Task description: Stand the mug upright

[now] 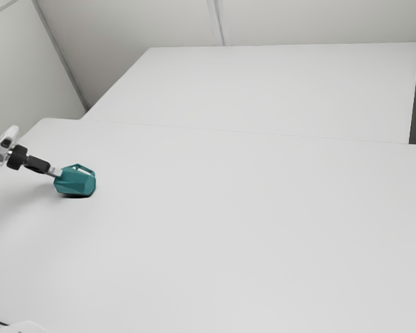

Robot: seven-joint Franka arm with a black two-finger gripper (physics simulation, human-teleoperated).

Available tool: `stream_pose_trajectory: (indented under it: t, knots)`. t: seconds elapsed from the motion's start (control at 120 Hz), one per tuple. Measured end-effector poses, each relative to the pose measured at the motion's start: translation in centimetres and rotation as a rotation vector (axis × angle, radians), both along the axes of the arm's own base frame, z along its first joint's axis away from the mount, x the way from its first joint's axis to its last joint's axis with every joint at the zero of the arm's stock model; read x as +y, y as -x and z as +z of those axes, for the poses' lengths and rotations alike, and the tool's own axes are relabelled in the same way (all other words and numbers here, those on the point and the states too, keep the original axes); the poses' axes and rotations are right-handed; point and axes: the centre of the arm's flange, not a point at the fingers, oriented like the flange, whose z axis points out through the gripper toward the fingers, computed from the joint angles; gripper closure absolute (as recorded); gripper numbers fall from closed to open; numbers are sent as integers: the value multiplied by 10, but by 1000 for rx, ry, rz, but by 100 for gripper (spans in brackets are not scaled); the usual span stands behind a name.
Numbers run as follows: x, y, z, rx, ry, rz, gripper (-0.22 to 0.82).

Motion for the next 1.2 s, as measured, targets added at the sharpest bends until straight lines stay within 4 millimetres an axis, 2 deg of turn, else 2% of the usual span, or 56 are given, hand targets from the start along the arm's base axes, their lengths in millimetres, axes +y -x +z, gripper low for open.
stream_pose_trajectory:
  t: [0.242,0.575,0.817,1.008,1.2]
  knots:
    - [-9,3,-9,-12,76,-44,2]
    - [-17,4,-18,-28,138,-72,32]
    - [-21,4,-17,-37,159,-92,56]
    - [-22,5,-14,-47,172,-102,69]
    - [-24,3,-12,-56,176,-110,75]
